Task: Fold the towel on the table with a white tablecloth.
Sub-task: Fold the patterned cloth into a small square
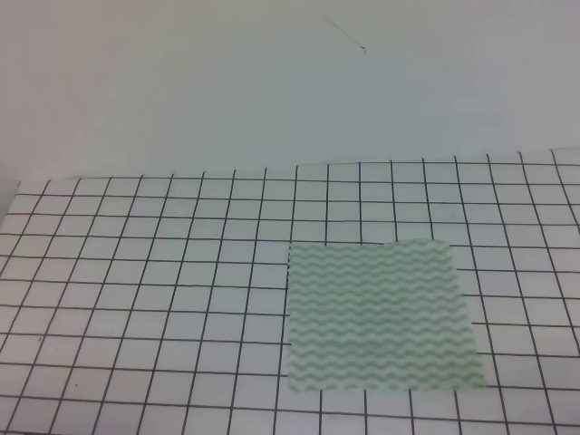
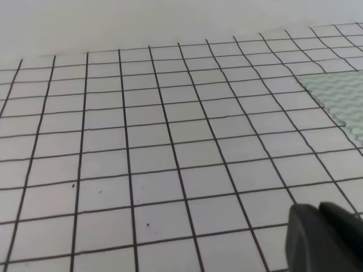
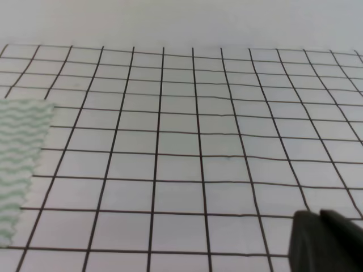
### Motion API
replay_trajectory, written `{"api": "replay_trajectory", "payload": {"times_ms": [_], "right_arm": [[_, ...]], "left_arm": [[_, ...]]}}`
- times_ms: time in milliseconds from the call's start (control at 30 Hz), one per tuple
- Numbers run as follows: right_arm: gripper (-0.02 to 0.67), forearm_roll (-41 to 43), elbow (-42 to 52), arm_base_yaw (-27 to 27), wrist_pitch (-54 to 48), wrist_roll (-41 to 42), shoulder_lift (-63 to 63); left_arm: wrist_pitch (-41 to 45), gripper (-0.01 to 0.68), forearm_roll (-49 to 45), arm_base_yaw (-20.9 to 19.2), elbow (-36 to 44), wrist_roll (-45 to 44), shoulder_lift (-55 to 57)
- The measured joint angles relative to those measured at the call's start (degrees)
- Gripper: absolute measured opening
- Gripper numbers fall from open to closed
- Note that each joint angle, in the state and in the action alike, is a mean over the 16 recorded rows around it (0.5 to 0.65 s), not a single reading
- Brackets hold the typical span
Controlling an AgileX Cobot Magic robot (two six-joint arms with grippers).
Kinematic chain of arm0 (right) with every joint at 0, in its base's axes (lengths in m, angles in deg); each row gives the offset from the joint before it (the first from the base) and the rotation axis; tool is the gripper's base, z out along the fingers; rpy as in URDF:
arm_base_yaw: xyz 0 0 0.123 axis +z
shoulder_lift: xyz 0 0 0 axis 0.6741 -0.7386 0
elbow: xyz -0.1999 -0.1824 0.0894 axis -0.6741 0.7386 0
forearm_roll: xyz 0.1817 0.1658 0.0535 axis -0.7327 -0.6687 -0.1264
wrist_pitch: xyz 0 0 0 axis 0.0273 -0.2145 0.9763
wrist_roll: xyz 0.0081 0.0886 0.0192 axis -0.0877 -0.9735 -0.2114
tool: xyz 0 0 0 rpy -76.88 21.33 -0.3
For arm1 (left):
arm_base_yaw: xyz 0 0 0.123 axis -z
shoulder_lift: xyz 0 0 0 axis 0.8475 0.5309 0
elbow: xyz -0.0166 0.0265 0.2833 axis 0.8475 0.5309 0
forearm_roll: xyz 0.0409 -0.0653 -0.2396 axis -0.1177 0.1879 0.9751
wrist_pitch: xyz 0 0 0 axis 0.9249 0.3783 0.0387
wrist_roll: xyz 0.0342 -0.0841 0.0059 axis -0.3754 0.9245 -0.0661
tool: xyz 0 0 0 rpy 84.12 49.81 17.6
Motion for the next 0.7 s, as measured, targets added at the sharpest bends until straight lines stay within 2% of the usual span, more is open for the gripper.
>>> {"api": "replay_trajectory", "payload": {"times_ms": [700], "right_arm": [[-0.003,-6.8,0.0,0.0,1.8,-3.9,0.0]], "left_arm": [[-2.3,-0.002,4.8,0.0,0.0,0.0,0.0]]}}
